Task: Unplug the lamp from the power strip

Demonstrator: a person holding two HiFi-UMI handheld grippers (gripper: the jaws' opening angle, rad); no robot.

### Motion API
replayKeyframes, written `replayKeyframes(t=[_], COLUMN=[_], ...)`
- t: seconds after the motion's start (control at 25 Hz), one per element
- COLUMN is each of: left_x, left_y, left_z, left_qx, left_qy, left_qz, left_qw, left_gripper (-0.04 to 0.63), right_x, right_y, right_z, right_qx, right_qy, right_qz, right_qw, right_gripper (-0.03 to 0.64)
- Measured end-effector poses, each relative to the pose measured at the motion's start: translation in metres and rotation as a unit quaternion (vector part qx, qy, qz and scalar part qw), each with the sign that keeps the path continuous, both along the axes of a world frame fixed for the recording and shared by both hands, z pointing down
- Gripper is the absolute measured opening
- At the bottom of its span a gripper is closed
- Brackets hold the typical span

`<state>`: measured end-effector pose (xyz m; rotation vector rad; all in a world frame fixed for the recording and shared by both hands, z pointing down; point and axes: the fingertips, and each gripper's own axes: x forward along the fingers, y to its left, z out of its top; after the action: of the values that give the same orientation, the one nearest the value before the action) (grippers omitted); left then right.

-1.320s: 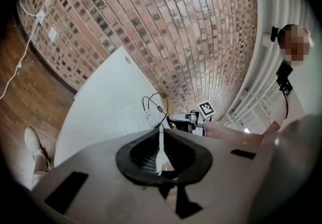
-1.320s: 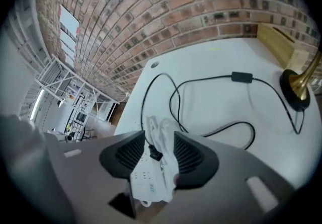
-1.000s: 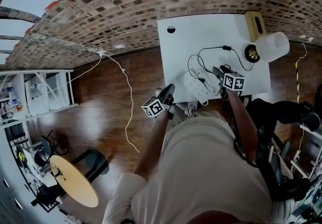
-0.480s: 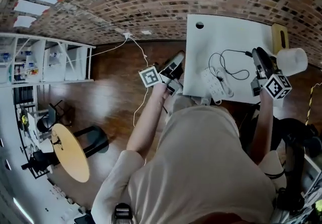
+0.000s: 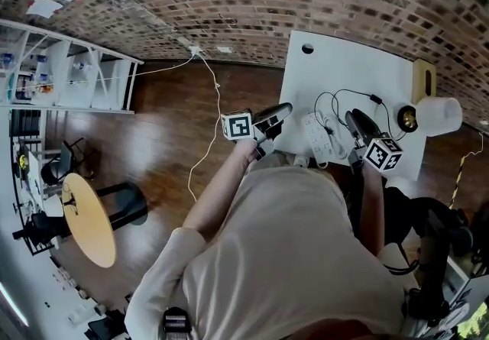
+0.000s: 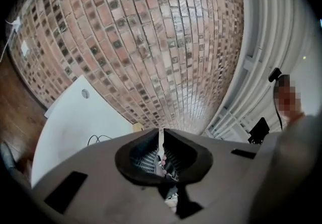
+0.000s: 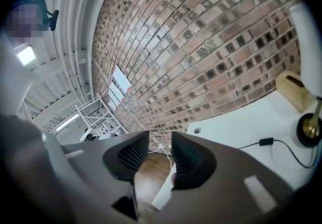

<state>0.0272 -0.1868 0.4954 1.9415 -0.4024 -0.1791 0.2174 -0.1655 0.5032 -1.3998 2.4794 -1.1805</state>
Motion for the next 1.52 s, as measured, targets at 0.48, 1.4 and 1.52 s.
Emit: replayKeyframes(t=[0.48, 1.4, 1.52], left_x=[-0.073, -0.25, -0.243], left_y=[-0.001, 0.023, 0.034], left_z=[0.019, 0.008, 0.008], left_qx=[0.057, 0.156, 0.158], left_qy=[-0.111, -0.143, -0.127], left_qz=[-0.012, 0.016, 0.018], left_qw=[0.9922, 0.9772, 0.979], left_gripper=[0.003, 0.002, 0.002], right_x=[-0.02, -0.194, -0.206], right_y=[-0.005, 0.04, 0.055], right_z=[-0.005, 0.01, 0.023], right_qx=[0.001, -0.026, -0.042], right_qy=[0.066, 0.153, 0.169], right_qz=[0.03, 0.046, 0.023], right_qw=[0.997, 0.987, 0.984], right_gripper=[0.098, 0.035, 0.035])
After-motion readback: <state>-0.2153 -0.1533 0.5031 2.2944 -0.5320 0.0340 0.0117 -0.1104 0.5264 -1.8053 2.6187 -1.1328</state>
